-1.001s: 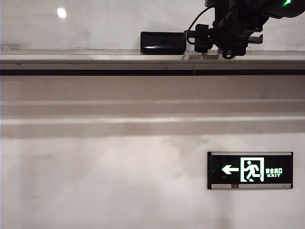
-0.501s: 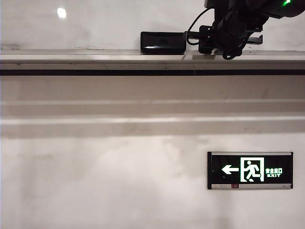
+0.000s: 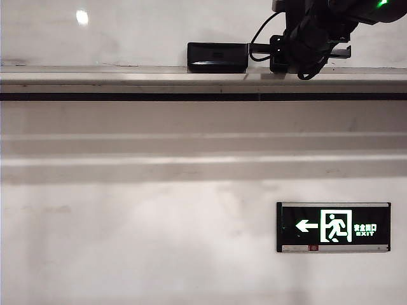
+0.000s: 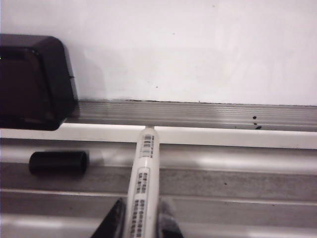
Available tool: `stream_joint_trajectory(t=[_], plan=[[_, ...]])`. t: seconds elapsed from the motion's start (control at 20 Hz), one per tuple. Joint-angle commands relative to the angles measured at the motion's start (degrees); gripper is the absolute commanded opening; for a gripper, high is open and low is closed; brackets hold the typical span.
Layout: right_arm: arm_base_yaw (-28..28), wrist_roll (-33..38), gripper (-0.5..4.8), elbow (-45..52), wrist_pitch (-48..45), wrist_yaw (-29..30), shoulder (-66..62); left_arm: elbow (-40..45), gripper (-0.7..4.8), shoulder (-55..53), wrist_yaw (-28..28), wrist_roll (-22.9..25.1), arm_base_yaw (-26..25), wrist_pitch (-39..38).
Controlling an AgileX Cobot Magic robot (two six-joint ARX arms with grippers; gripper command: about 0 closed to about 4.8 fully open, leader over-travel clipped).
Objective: Take a marker from the whiteboard tray, write "Hi!" on the whiteboard, and then put the marker back vertically into the whiteboard tray.
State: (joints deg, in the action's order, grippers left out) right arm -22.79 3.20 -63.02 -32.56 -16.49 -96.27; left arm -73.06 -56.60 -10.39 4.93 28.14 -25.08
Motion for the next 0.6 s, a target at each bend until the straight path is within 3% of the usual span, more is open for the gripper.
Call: stream_joint_trajectory(t=[0.05, 0.6], plan=[[0.00, -0.50, -0.01, -0.15, 1.11, -0.33, 1.70, -0.37, -0.06, 0.13, -0.33, 0.20, -0.02, 0.68], [0.00, -0.44, -0.01, -0.15, 18.23, -0.28, 14.27, -0.37, -0.05, 0.24, -0.35, 0.20, -0.02, 0.76]])
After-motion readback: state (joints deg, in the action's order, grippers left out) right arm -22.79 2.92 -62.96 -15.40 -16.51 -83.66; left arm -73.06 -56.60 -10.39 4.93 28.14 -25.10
